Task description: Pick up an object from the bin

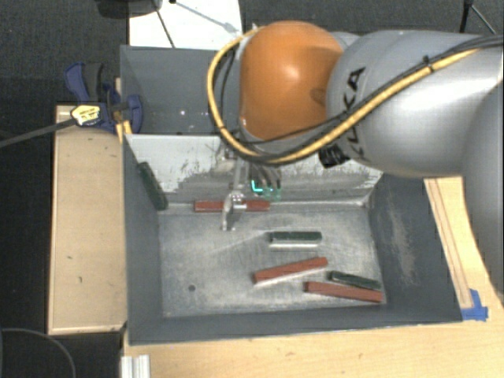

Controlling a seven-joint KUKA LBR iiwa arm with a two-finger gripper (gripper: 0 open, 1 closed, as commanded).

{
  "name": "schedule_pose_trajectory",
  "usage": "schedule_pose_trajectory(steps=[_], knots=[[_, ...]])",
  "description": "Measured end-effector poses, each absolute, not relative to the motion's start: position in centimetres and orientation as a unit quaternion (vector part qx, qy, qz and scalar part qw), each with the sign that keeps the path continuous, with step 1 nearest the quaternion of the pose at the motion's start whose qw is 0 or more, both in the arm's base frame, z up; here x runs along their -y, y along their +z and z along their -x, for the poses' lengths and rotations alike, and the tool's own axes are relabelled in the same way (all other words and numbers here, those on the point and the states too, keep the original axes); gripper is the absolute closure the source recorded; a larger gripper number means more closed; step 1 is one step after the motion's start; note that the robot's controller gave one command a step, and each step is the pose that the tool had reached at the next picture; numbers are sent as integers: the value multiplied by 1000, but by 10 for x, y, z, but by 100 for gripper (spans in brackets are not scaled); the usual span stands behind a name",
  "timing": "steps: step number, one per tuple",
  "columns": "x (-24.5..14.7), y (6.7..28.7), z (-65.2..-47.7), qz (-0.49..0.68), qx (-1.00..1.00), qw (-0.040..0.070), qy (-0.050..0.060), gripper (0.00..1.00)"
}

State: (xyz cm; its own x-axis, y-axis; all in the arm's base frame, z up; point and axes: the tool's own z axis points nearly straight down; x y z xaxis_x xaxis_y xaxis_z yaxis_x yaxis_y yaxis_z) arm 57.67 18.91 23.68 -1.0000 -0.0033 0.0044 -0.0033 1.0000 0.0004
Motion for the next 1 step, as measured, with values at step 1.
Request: schedule_pose_trajectory(steps=[1], knots=[[-188,241,-579,0,1000,-2,-1,0]])
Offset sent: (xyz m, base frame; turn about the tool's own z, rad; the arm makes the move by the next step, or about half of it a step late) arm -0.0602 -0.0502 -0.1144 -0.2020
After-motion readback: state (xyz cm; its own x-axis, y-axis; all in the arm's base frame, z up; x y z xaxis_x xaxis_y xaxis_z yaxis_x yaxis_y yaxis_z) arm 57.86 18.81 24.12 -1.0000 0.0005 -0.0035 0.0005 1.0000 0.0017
